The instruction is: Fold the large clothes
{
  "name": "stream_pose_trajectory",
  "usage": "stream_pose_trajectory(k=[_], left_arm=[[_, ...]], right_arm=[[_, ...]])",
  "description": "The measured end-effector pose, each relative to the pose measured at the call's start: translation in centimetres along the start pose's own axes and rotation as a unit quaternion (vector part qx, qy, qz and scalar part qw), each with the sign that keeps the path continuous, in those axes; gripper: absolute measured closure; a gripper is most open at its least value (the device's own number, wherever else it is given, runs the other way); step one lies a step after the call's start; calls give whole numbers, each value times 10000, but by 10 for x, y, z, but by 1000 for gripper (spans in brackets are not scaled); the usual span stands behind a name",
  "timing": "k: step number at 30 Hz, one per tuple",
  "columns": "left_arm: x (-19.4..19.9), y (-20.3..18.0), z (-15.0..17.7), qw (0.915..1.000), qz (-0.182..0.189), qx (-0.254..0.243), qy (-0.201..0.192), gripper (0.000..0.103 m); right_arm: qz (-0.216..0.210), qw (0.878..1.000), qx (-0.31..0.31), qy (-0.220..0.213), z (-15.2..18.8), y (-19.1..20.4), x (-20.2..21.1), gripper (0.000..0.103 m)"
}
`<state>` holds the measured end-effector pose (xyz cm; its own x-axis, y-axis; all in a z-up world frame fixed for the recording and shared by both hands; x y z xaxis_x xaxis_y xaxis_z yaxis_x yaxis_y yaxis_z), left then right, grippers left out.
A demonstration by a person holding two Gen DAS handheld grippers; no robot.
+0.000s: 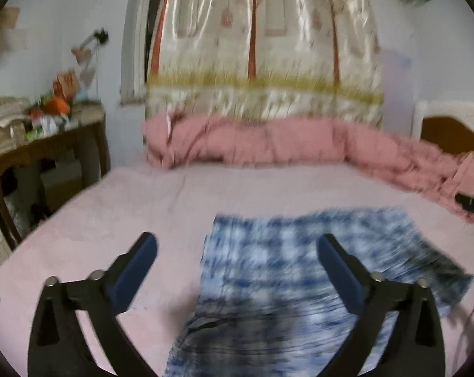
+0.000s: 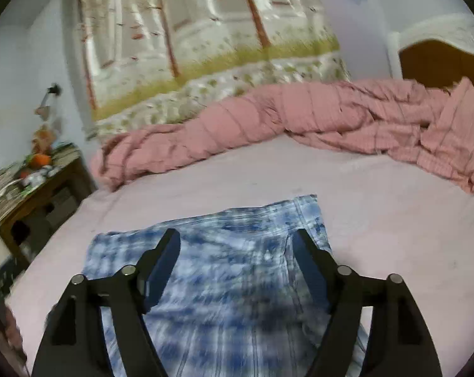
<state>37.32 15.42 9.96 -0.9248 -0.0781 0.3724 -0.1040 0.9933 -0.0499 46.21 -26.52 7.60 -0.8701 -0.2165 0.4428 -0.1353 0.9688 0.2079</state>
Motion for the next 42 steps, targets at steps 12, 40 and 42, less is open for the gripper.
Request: stream_pose_trajectory(k=[12,40,42], left_arm=[[75,-28,50,9993,0,-132,-345,0],[-22,-65,153,9738,234,-1380,1794,0],[-26,-65,157,9715,208,-1398,1905,0]], right_arm=[[-515,9964,239,-626,56,-20,135,0],[533,9408,2345,2387,164,14,17,0],[783,9340,2584,2340,171,19,11,0]])
Point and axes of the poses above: each gripper's, at about its wrist camera, not at the fingertips, and x roughly against the way its jaws point, y to its left, z to its underside, the point moved 1 cm from there along -x, roughly the way its jaws point, and after that the axes turned 2 degrees about x, right-handed, at the moved point
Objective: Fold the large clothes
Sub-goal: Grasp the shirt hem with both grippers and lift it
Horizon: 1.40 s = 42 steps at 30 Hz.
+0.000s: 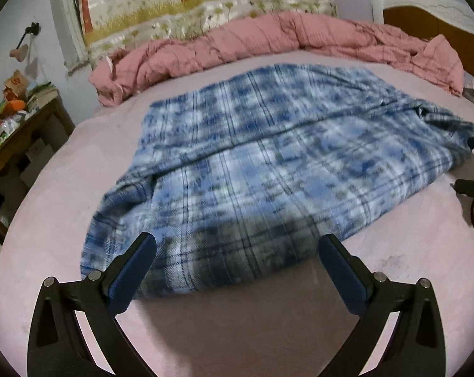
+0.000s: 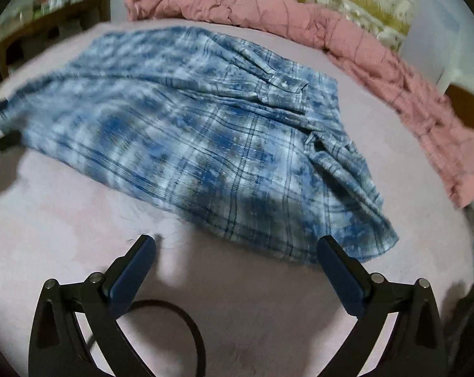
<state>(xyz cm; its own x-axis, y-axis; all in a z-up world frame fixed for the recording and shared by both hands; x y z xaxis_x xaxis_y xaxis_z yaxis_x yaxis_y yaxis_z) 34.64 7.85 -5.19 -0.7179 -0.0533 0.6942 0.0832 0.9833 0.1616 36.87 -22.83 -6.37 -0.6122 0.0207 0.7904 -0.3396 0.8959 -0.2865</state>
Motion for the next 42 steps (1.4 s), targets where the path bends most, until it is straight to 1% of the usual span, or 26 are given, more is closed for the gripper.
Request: stream_pose_trajectory(k=[3,5,7,9,12,14,15,16,17,18,19,20,21,22,24,25,26,27,28,30,31,33,35,38,40,42], left_arm=[[-10,-1,3,9997,-130,-31,215,0],[-18,0,4,9993,-111,7,367,0],[-21,4,4,9991,-25,118,409,0],[-24,10,3,9987,-10,257,441,0],[-23,19,2,9983,-76,397,411,0],[-21,24,1,9983,-294,350,353,0],[-18,26,2,9982,-416,294,319,0],[-16,28,3,9980,-507,239,300,1],[-15,31,4,9979,-528,207,307,1],[-14,33,5,9982,-459,149,359,2],[-15,33,7,9985,-280,43,462,3],[-14,30,11,9984,13,-137,555,3],[-11,26,14,9977,223,-326,559,3],[-8,22,16,9970,299,-495,524,3],[-11,19,16,9970,143,-539,536,1],[-16,21,15,9972,122,-439,595,1],[-19,25,14,9977,118,-300,594,4],[-19,29,12,9984,67,-192,525,22],[-18,32,11,9989,-15,-141,454,54],[-19,35,11,9985,-312,-123,429,86],[-20,36,11,9984,-366,-99,418,91],[-14,39,10,9990,-361,-35,261,98],[-1,40,7,9991,-421,33,-48,99],[23,51,0,9973,-379,379,-501,100],[39,61,-5,9956,-151,691,-614,100],[61,63,-7,9949,-92,701,-718,100]], right_arm=[[156,9998,-61,-101,-2,4,-6,1],[198,9995,-160,-171,-5,3,-7,1],[254,9991,-259,-213,-8,-1,-11,1],[250,9986,-402,-229,-10,-7,-14,4],[107,9973,-690,-237,-11,-19,-16,18],[97,9963,-829,-224,-11,-27,-18,41],[261,9958,-849,-227,-10,-31,-18,45],[670,9943,-796,-234,-9,-36,-16,48],[952,9923,-756,-222,-8,-39,-15,52],[1076,9908,-791,-217,-7,-45,-14,54],[970,9909,-904,-230,-5,-51,-14,61],[713,9911,-1098,-243,-4,-59,-14,65],[563,9908,-1202,-245,-3,-65,-15,65],[445,9903,-1296,-246,-2,-69,-16,66],[389,9902,-1316,-247,-2,-70,-17,73],[402,9910,-1252,-256,-3,-67,-17,83],[425,9915,-1197,-280,-4,-65,-16,90],[465,9919,-1140,-326,-4,-63,-15,91],[521,9917,-1105,-409,-6,-61,-12,94],[563,9904,-1134,-560,-6,-61,-6,95],[596,9883,-1207,-723,-6,-62,1,95],[597,9842,-1309,-1030,-6,-64,14,96],[659,9794,-1337,-1359,-7,-64,27,97],[706,9761,-1381,-1521,-6,-64,42,98],[641,9753,-1499,-1489,-5,-65,58,98],[460,9721,-1665,-1586,-4,-68,78,98]])
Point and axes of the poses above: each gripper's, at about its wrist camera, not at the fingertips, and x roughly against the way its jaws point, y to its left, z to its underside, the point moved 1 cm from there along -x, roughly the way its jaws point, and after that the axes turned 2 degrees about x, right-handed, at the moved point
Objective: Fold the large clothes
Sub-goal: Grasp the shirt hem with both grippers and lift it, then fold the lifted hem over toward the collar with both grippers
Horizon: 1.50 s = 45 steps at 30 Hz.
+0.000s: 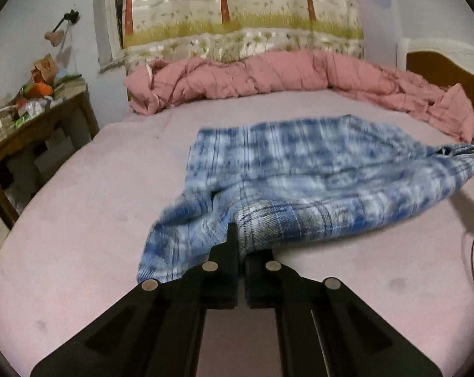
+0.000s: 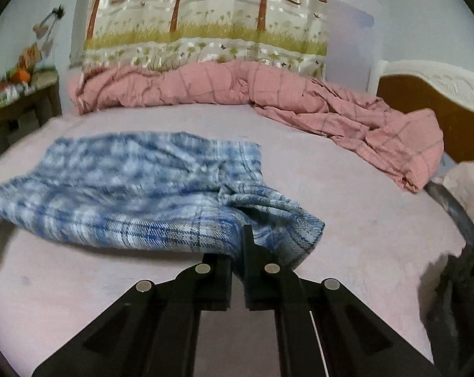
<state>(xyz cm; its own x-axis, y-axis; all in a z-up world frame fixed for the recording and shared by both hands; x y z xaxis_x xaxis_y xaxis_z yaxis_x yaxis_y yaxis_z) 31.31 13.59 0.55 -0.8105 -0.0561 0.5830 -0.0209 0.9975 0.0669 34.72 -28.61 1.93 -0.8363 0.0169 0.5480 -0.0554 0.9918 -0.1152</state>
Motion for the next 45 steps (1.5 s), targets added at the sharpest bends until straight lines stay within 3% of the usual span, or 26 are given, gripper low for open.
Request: stream_pose_trajectory(k=[6,17,20,24,29,35,38,41,45], left_arm=[[47,17,-16,9968,369,527,-468,100],[110,15,-30,9885,556,582,-1284,101],[116,13,-31,9878,552,531,-1356,101],[77,8,-30,9942,280,491,-919,100],[-24,-15,-34,9993,-342,60,130,100],[-87,-24,-72,9958,-531,-235,705,100],[-120,-12,-76,9926,-377,181,1143,100],[-143,-5,-71,9915,-250,436,1204,100],[-161,-17,-55,9947,-382,219,926,100]], right_arm=[[-125,9970,-132,-753,-11,-8,63,98],[-30,9848,-439,-1678,-15,-14,116,98],[-27,9809,-505,-1877,-15,-18,130,98],[42,9875,-432,-1517,-17,-14,107,98],[134,9983,-302,-474,-11,-8,21,98],[3,9990,-304,339,-42,-13,-50,98],[-139,9964,-402,738,-52,-15,-89,98],[-266,9937,-652,874,-47,-15,-121,98],[-206,9958,-397,798,-30,-7,-145,98]])
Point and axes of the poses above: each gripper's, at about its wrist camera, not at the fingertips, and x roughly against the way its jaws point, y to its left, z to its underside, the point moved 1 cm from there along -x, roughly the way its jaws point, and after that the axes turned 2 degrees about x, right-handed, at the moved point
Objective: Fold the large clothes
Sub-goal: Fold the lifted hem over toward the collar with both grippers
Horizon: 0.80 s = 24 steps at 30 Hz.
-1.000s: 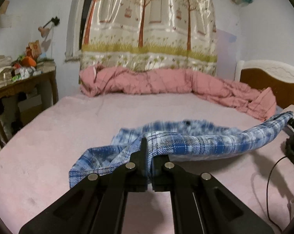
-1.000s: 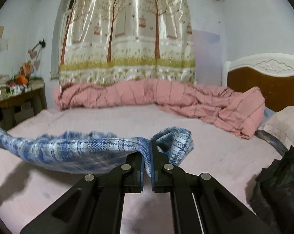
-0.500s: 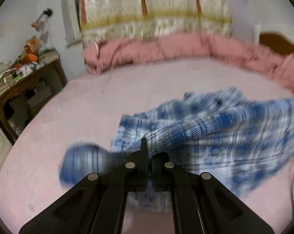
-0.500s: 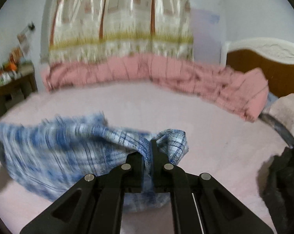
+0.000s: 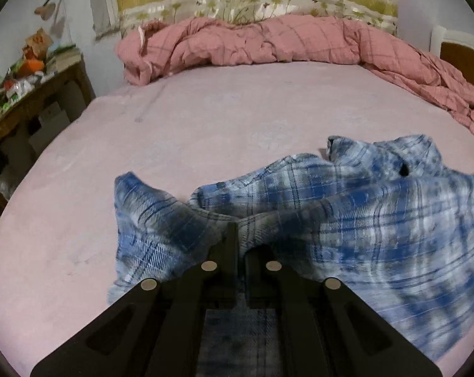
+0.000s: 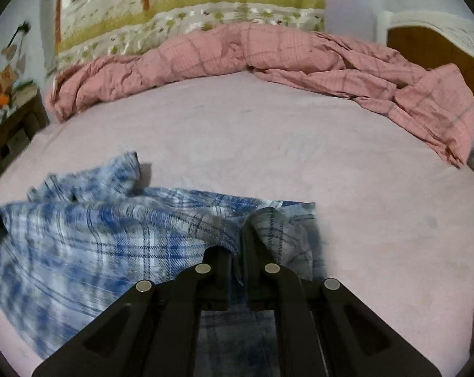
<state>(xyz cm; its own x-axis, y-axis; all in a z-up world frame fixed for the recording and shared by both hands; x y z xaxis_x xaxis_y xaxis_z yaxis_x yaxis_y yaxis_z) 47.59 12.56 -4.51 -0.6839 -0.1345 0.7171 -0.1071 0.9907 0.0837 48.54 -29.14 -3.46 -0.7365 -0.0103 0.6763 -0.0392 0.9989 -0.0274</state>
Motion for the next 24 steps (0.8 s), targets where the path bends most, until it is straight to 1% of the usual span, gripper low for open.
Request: stream_pose_trajectory(k=[1,2,3,5,6,7,8,10,11,13,15,16,17,19,20,21,22,23,24], left_arm=[[-5,-4,1,9999,-53,-115,48,100],[-7,-4,-1,9999,-48,-118,-6,100],[-5,1,-2,9999,48,27,-105,100],[-1,14,-9,9982,355,421,-241,100],[0,19,-12,9966,493,579,-332,100],[-1,20,-17,9963,528,590,-339,100],[-3,18,-22,9970,488,491,-337,100],[-12,9,-33,9986,296,192,-395,100],[-17,5,-38,9992,199,65,-348,100],[-30,0,-43,9994,103,-4,-328,100],[-45,0,-40,9998,115,37,-161,100],[-52,0,-37,9999,153,30,-32,97],[-56,1,-35,9997,219,40,60,97],[-53,4,-34,9994,303,124,-63,96],[-49,5,-33,9992,345,136,-151,94],[-43,6,-32,9989,373,156,-229,85],[-36,9,-31,9984,433,172,-317,65],[-26,10,-28,9978,495,163,-401,52],[-12,12,-25,9969,490,150,-598,26]], right_arm=[[4,10000,71,-63,-1,1,-2,98],[-55,9999,-3,-139,-2,-1,-3,98],[-150,9996,-134,-194,-4,-4,-3,98],[-282,9985,-302,-353,-7,-6,-3,98],[-270,9983,-251,-456,-9,-5,-4,98],[-229,9983,-178,-497,-11,-3,-5,98],[-173,9986,-121,-482,-14,-1,-8,98],[-91,9991,-51,-411,-21,1,-16,98],[-53,9993,-40,-370,-24,0,-21,98],[-22,9996,-95,-279,-30,-1,-32,98],[-71,9996,-148,-212,-31,-4,-41,98],[-108,9997,-152,-172,-32,-4,-45,98],[-139,9997,-168,-144,-32,-5,-47,98],[-172,9995,-196,-164,-31,-6,-47,98],[-166,9995,-196,-177,-30,-6,-46,97],[-138,9995,-176,-212,-30,-5,-43,95],[-69,9996,-130,-246,-30,-3,-40,93],[-14,9996,-78,-276,-30,-2,-36,89],[17,9995,-31,-329,-29,0,-30,86]])
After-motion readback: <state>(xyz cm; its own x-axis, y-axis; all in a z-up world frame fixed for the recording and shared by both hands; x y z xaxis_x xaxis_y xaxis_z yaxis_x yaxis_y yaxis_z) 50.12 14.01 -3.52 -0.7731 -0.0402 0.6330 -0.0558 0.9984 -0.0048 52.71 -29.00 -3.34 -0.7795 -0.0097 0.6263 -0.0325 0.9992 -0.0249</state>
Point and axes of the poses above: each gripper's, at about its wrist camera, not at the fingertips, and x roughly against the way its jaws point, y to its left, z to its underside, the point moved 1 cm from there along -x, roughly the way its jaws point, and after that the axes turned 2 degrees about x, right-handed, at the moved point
